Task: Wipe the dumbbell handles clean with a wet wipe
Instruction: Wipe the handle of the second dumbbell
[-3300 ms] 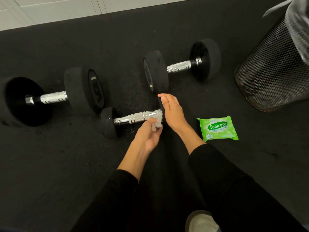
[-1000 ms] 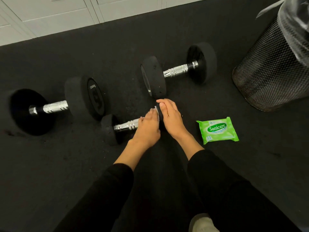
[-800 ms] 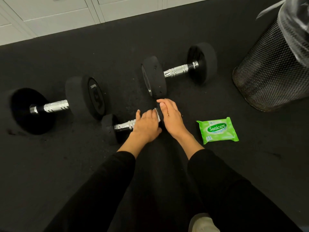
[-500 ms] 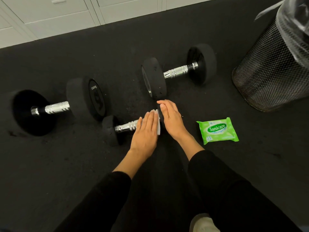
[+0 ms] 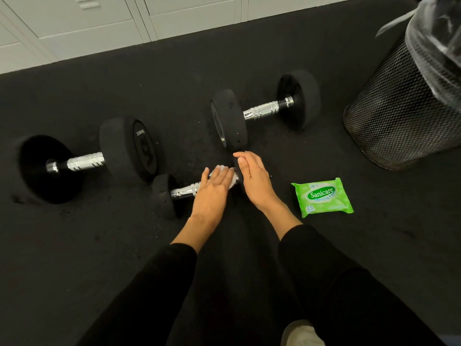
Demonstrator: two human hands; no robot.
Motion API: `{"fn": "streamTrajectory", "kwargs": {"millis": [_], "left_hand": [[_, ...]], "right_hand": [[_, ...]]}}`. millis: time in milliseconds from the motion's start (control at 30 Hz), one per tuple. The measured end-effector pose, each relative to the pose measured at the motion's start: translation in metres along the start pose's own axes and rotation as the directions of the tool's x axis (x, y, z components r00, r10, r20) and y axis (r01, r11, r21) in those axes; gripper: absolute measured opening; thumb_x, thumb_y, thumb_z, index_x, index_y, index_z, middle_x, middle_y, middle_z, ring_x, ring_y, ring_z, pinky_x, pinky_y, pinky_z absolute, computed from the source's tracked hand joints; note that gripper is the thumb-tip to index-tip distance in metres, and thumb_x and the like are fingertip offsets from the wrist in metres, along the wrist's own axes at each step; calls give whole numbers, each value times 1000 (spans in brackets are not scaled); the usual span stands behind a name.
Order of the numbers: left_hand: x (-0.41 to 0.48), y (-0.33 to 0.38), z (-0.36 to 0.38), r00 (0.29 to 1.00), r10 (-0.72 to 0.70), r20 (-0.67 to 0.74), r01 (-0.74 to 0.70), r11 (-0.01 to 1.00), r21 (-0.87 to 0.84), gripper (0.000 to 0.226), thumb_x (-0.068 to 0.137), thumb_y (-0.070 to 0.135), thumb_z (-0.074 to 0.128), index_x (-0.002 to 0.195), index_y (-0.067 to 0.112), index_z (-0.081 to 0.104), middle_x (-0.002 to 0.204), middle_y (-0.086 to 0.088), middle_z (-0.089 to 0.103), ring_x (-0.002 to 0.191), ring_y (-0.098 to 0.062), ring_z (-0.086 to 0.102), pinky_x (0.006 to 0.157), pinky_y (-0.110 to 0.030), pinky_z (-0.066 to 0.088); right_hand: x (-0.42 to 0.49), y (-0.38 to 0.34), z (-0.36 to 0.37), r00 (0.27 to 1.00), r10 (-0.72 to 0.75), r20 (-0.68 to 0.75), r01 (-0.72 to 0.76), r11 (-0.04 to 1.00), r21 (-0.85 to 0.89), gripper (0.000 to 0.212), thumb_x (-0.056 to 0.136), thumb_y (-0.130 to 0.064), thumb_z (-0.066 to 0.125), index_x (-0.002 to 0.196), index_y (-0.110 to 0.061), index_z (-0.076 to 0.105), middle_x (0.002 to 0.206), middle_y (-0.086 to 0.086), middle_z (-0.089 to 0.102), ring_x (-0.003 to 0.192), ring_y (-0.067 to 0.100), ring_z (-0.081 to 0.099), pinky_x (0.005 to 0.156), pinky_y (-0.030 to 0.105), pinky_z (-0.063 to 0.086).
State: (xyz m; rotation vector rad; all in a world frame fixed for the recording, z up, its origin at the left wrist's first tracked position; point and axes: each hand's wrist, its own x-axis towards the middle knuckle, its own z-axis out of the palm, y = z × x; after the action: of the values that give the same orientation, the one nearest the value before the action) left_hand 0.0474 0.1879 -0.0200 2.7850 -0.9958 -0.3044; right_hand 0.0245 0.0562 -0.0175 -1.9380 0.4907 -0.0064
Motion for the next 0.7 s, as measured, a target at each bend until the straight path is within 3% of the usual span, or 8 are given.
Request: {"fn": "streamTrajectory", "kwargs": {"millis": [100, 200, 300, 400, 500, 567, 633, 700], "left_hand": [[-10, -2, -1, 998, 60, 20, -61, 997, 47, 75, 93, -7, 45, 153, 12, 6, 161, -7, 7, 149, -19, 0, 116, -31, -12], [-15, -4, -4, 992, 93, 85, -105, 985, 140, 77, 94, -6, 43, 153, 12, -2, 161, -7, -3, 149, -20, -6, 115, -30, -13], [-22, -7, -5, 978, 128, 166, -164, 959, 230, 78, 93, -6, 43, 153, 12, -5, 161, -9, -7, 148, -22, -7, 117, -33, -10], [-26, -13, -9, 962, 151, 228, -220, 922, 319, 77, 93, -4, 44, 153, 11, -3, 161, -9, -4, 149, -24, -4, 118, -35, -5], [-27, -18, -19, 959, 177, 220, -244, 913, 328, 70, 93, -2, 46, 153, 9, 11, 160, -9, 12, 148, -25, 12, 120, -37, 12], [-28, -17, -30, 966, 193, 171, -237, 926, 295, 54, 94, 4, 46, 146, 13, 32, 148, -6, 39, 136, -24, 39, 110, -35, 30], [-27, -13, -48, 994, 78, 78, -94, 969, 227, 38, 98, 15, 42, 134, 21, 48, 128, -2, 59, 113, -25, 59, 90, -36, 44], [-21, -11, -68, 992, -127, -23, 128, 988, 83, 32, 100, 28, 39, 127, 25, 55, 115, -7, 65, 103, -33, 63, 79, -39, 47]], "right_hand": [[0, -2, -1, 1000, 11, 10, -11, 1000, 3, 35, 104, -32, 27, 129, -25, 51, 142, -1, 38, 113, 3, 40, 77, 4, 28], [1, -7, -3, 999, 35, 30, -35, 999, 11, 35, 104, -31, 27, 129, -24, 51, 140, -2, 38, 109, 1, 39, 71, 1, 26], [1, -9, -5, 998, 51, 46, -51, 999, -4, 36, 104, -31, 28, 131, -23, 50, 141, -2, 38, 111, 4, 40, 73, 5, 29], [2, -13, -6, 996, 58, 71, -54, 997, -45, 36, 104, -31, 28, 133, -23, 48, 142, 0, 37, 119, 11, 43, 87, 19, 32], [7, -16, -11, 986, 86, 144, -58, 980, -189, 36, 103, -34, 28, 135, -27, 43, 145, 2, 34, 126, 20, 41, 99, 35, 36], [10, -19, -19, 970, 138, 201, -66, 942, -329, 37, 102, -38, 30, 136, -30, 40, 146, 5, 34, 130, 27, 38, 106, 50, 33], [14, -24, -28, 953, 201, 228, -89, 903, -420, 40, 100, -40, 34, 139, -30, 36, 145, 10, 34, 132, 32, 36, 107, 54, 30], [18, -37, -41, 950, 218, 223, -99, 889, -447, 42, 100, -36, 40, 140, -24, 38, 140, 14, 41, 130, 33, 38, 108, 48, 32]]}}
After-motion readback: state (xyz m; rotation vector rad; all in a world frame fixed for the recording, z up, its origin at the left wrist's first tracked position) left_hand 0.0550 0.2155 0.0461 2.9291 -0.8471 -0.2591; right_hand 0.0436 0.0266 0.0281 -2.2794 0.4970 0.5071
